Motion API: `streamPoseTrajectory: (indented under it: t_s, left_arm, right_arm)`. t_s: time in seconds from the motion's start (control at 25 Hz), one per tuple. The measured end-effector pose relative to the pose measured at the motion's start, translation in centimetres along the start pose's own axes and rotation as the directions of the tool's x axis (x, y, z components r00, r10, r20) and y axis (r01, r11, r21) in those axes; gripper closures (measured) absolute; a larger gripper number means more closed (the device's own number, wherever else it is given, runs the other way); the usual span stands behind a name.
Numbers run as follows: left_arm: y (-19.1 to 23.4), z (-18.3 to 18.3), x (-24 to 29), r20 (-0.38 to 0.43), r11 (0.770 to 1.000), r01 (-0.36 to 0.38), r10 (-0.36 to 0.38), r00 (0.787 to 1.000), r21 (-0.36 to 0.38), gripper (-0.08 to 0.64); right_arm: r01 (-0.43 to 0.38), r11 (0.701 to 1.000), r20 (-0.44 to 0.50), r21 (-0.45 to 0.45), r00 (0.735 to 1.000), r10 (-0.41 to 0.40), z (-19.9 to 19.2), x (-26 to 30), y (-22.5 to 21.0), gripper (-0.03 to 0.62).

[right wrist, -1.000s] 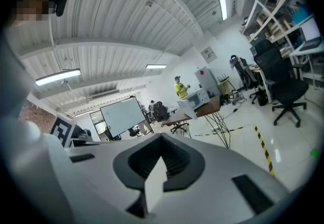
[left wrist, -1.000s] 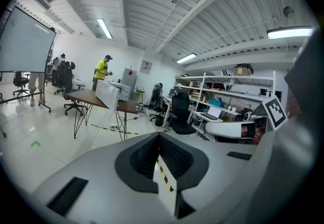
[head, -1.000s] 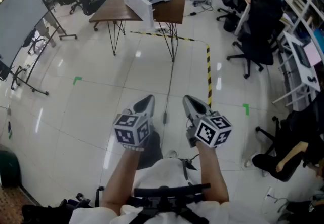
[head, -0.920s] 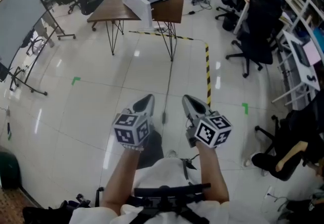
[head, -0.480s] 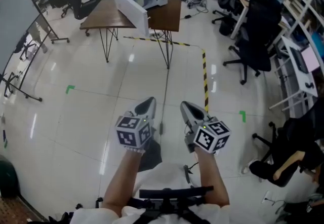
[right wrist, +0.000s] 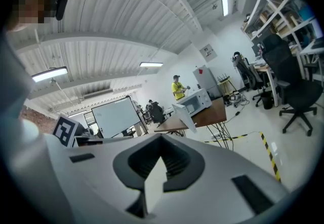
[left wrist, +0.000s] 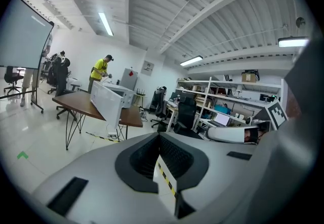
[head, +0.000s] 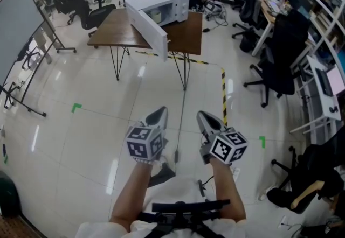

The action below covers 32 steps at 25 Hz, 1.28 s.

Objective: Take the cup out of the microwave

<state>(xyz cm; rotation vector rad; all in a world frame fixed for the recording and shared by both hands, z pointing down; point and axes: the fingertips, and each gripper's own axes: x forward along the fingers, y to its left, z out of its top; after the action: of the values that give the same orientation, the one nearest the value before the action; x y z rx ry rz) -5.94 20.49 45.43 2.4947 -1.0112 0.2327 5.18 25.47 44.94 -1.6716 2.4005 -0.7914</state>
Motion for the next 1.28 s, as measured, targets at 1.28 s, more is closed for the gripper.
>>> streamPoseTrajectory:
  t_s: [1.28]
  left_arm:
    - [16.4,13.8,16.4,0.030,0.994,-0.103,0.103,0.994,0.032,0.571]
  right_arm:
    - [-0.014,1.000,0.021,-0.028,1.000,0.015,12.0,23.5,-9.1,0.577]
